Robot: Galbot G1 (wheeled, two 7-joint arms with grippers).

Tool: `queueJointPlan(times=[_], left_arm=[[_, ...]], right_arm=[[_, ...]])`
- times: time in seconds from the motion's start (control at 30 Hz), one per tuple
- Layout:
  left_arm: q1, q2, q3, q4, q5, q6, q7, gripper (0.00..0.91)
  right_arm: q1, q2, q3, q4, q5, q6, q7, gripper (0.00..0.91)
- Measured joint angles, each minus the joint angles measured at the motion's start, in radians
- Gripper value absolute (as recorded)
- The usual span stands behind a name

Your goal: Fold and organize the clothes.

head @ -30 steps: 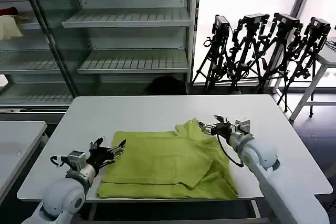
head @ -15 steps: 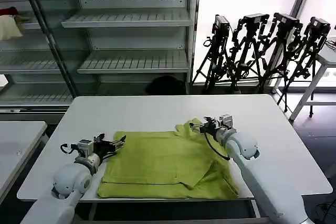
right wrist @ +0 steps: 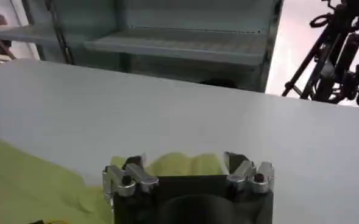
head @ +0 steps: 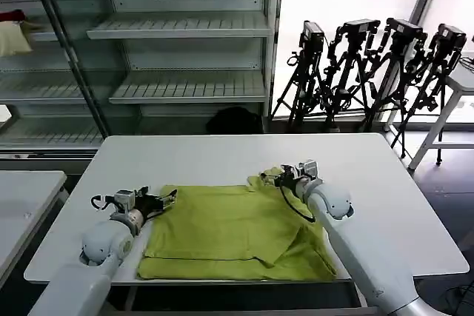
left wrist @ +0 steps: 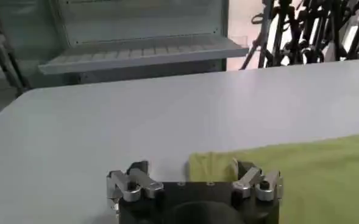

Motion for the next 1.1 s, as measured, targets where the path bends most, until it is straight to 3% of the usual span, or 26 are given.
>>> queueJointPlan(times=[0.23,0.3,0.33,0.37,0.4,0.53,0.57,0.63,0.77,1.1], left_arm=[[-0.012,0.000,0.006,0.023,0.004,0.000,0.019,0.615],[-0.013,-0.001,0.008,0.028,0.006,-0.001,0.025,0.433],[-0.014,-0.002,0.008,0.031,0.007,-0.001,0.027,0.141],[-0.014,-0.003,0.008,0.033,0.008,-0.001,0.030,0.020],[-0.014,-0.003,0.008,0.035,0.008,-0.001,0.032,0.010],[-0.013,-0.003,0.009,0.037,0.013,-0.002,0.039,0.010],[-0.013,-0.003,0.009,0.037,0.014,-0.002,0.041,0.010],[-0.011,0.000,0.009,0.034,0.015,-0.002,0.047,0.000],[-0.007,0.005,0.007,0.027,0.017,-0.001,0.054,0.000],[0.011,0.013,-0.005,-0.006,0.016,0.001,0.070,0.000]], right_arm=[[-0.005,0.007,0.000,-0.014,-0.013,0.001,-0.006,0.705],[-0.009,0.009,0.001,-0.017,-0.017,0.004,-0.009,0.695],[-0.011,0.009,0.001,-0.017,-0.019,0.005,-0.010,0.675],[-0.012,0.008,0.001,-0.017,-0.021,0.005,-0.011,0.635],[-0.014,0.007,0.001,-0.017,-0.024,0.006,-0.013,0.635],[-0.015,0.005,-0.001,-0.011,-0.027,0.006,-0.015,0.494],[-0.014,0.005,-0.002,-0.011,-0.027,0.006,-0.016,0.403],[-0.013,0.003,-0.005,-0.007,-0.028,0.006,-0.017,0.322],[-0.010,-0.001,-0.009,0.002,-0.028,0.005,-0.018,0.000],[-0.015,-0.017,-0.009,0.044,-0.012,0.029,-0.004,0.000]])
